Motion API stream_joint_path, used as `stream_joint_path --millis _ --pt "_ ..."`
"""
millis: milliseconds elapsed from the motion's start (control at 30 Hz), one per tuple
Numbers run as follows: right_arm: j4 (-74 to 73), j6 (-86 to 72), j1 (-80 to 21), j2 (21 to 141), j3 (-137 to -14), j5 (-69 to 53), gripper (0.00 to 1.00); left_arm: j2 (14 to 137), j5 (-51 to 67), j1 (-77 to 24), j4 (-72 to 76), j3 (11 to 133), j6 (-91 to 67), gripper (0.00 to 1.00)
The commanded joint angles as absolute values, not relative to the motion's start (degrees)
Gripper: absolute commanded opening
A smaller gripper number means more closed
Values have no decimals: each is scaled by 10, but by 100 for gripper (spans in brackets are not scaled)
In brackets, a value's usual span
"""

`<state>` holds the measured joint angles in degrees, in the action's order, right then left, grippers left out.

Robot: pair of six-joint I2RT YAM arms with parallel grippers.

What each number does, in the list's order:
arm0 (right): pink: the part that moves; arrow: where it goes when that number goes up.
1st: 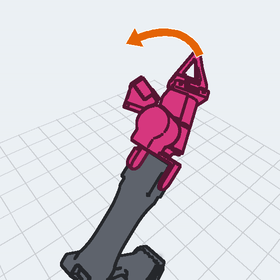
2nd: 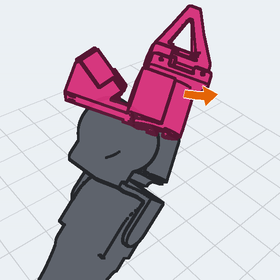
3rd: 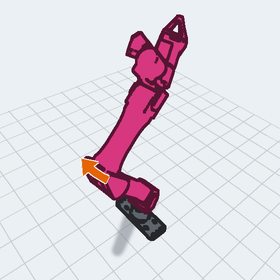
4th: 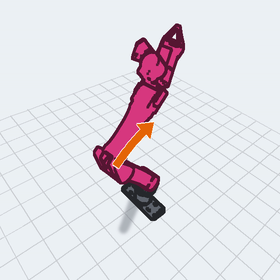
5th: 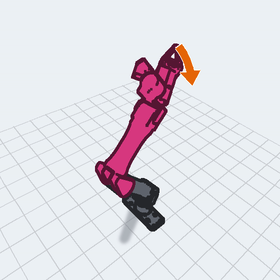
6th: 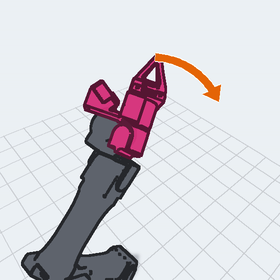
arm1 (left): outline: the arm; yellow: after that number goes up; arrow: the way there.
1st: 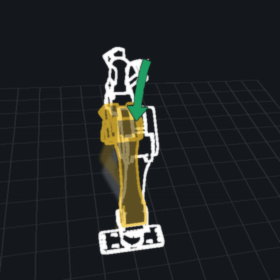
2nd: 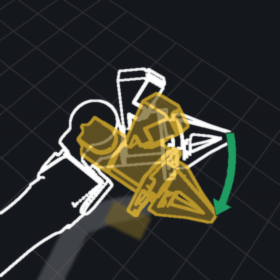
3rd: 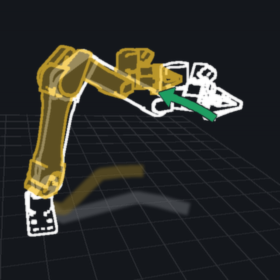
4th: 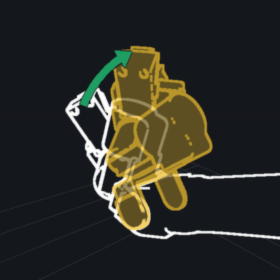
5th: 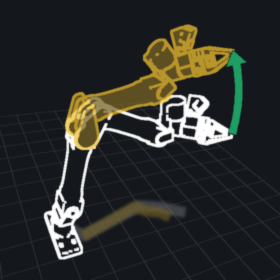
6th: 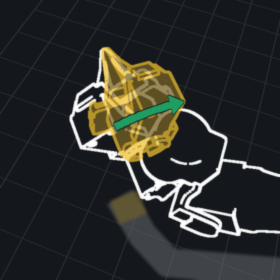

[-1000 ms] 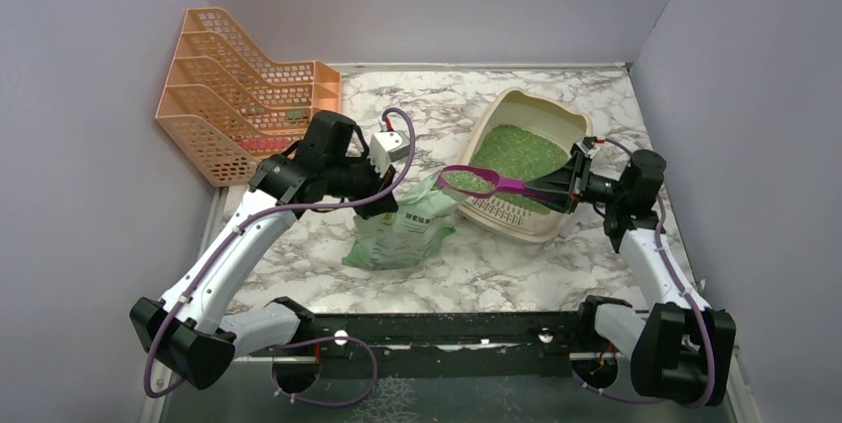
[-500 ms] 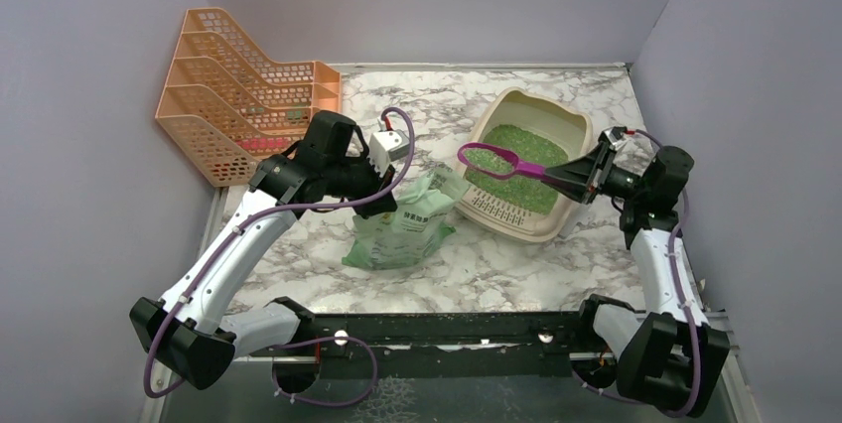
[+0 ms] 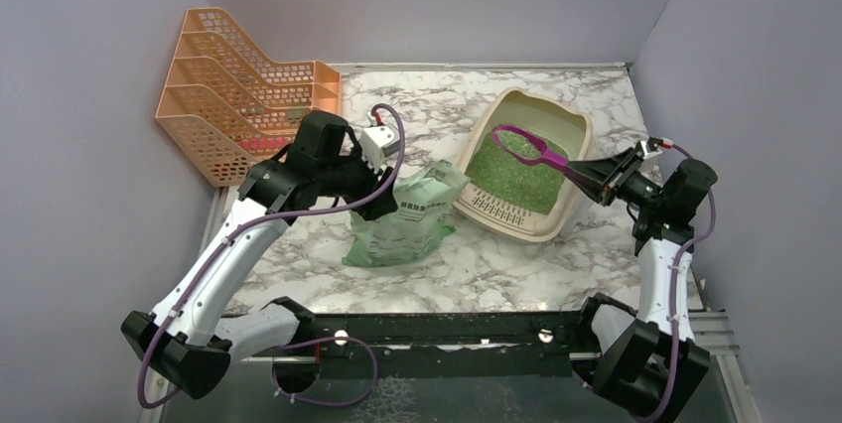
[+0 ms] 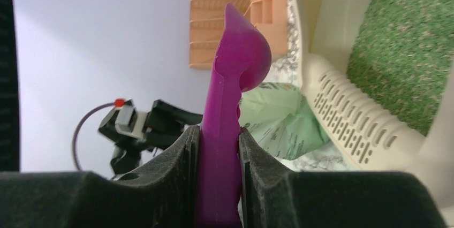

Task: Fill the litter box with clean litter
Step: Pour the cat litter into the litter box.

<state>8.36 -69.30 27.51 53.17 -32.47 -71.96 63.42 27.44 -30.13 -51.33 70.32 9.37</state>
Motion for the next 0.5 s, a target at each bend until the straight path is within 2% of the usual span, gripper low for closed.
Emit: stream_joint_path --millis 0,167,467 --pt "-81 -565 278 504 -356 -617 1 600 245 -303 -476 712 81 58" --pt "-253 -412 278 511 -428 -525 1 585 226 -302 -451 703 78 64" --pt "-310 -359 276 522 -444 -516 1 568 192 -303 -419 707 69 70"
